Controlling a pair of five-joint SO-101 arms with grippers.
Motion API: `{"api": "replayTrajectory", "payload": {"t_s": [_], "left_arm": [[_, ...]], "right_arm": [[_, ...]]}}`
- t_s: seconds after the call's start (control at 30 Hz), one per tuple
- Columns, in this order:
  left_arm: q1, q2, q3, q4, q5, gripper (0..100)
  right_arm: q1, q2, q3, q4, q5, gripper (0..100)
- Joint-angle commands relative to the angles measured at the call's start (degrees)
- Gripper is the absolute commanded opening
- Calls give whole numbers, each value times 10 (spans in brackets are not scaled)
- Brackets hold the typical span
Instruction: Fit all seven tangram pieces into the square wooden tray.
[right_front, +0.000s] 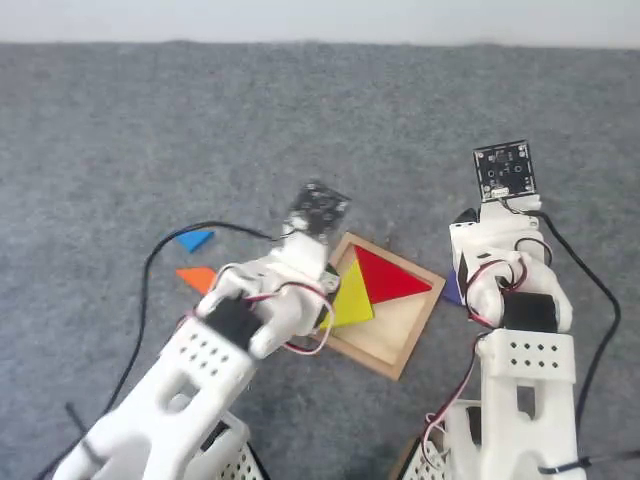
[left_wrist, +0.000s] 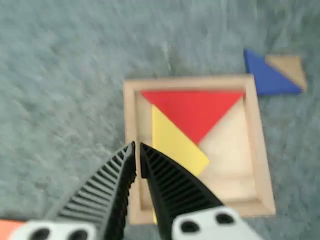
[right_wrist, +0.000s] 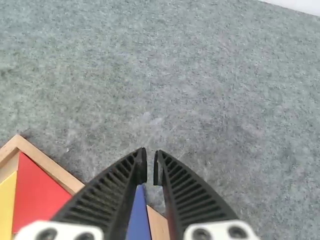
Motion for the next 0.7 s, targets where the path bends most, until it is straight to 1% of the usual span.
{"api": "replayTrajectory", "payload": {"t_s": [0.0,0.03,0.1,0.2,0.27,0.4,0.5,0.6,0.67], "left_arm": [[-105,-110,1,4,-3,12],[-143,-121,0,4,-2,12],[-223,-126,-4,-4,-4,12],[-332,-107,-6,-41,-21,12],[-375,-96,-11,-45,-55,13],[-428,-73,-8,-4,-111,13],[-442,-68,17,-3,-142,13],[-441,-67,58,-30,-165,13],[-441,-67,85,-58,-183,13]], "right_arm": [[-7,-2,-34,4,1,44],[-16,-1,-34,7,11,42],[-51,3,-36,29,59,40],[-139,4,-34,73,111,40],[-202,12,-32,103,129,40],[-313,66,-21,118,156,40],[-374,134,-25,118,172,40],[-413,202,-40,116,170,40],[-425,245,-55,113,170,40]]}}
